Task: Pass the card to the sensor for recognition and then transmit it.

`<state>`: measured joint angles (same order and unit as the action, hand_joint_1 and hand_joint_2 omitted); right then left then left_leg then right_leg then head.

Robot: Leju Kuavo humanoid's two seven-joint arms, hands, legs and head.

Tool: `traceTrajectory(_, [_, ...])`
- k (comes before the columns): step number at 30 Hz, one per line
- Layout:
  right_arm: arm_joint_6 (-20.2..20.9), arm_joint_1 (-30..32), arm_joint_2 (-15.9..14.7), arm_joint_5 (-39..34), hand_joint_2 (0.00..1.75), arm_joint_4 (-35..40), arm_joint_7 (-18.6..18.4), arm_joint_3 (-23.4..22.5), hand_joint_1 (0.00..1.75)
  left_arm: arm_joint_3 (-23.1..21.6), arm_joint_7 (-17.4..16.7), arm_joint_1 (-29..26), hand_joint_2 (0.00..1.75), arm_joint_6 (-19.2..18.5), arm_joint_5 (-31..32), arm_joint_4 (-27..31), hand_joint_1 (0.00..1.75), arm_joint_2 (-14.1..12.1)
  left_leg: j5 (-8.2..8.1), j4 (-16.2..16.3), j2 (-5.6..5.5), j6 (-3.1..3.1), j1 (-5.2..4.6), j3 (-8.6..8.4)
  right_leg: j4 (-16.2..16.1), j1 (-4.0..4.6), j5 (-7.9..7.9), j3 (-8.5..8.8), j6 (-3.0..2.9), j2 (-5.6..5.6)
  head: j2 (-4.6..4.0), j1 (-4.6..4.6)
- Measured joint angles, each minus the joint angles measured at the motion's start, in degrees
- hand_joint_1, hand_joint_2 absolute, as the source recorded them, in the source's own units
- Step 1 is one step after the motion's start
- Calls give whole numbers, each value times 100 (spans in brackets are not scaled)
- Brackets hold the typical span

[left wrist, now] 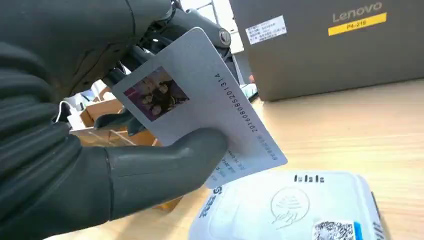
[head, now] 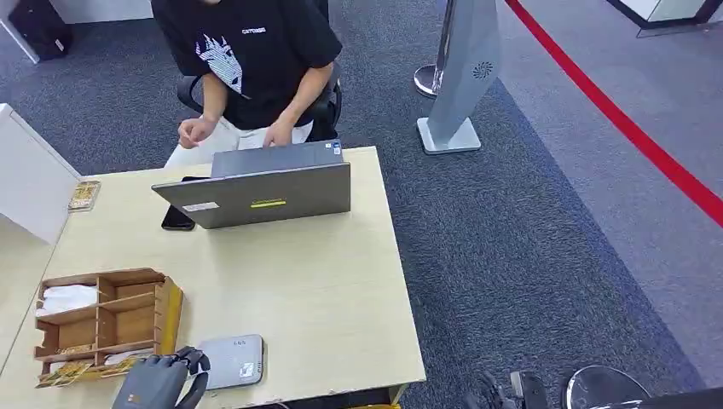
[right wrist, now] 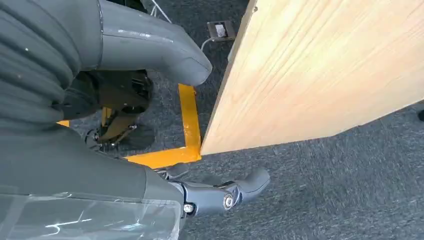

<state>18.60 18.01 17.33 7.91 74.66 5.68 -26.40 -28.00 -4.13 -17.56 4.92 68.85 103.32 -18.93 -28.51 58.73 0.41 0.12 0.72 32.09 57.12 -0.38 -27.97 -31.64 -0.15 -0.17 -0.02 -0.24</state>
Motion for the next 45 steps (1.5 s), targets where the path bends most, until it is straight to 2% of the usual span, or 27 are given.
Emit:
traceTrajectory(16, [79,-41,0,92,175,-105,35,-31,0,-162,-315,19,175,-138,-302,-363,175,-63,0,0,0,0,0,1,0,0,0,1,0,-1,0,-2])
traceTrajectory(26, [70,-42,0,74,175,-120,42,-42,0,-184,-413,18,175,-136,-256,-411,175,-61,0,0,0,0,0,0,0,0,0,1,0,-1,0,-2])
traceTrajectory(28, [18,-40,0,42,175,-120,57,-42,0,-184,-316,34,175,-49,-157,-389,175,-63,0,0,0,0,0,-1,0,0,0,0,0,-1,0,-2])
traceTrajectory(30, [-68,-32,0,-54,175,-118,72,-44,0,-184,-51,80,175,120,13,-211,175,-68,1,1,-2,0,0,0,0,0,0,-1,0,-3,0,0])
traceTrajectory(33, [-120,-25,0,-131,175,-116,74,-42,0,-166,155,210,175,-5,168,198,175,-52,1,1,-2,0,-1,-2,0,0,1,4,0,-3,0,-2])
traceTrajectory(37, [-181,21,0,-142,175,-114,68,-35,0,-96,536,316,175,122,494,597,175,-13,3,2,-5,3,-1,-1,0,0,1,0,0,-6,0,0])
traceTrajectory(41, [-321,213,0,-59,175,-103,-164,-11,0,136,912,610,175,-153,470,931,175,116,3,2,-9,3,-1,0,0,0,0,0,0,-12,0,0])
traceTrajectory(45, [-234,308,0,172,175,-140,-133,-7,0,631,936,1260,175,-515,544,870,175,149,10,2,-8,-8,3,2,1,1,5,-1,-6,-14,0,-4])
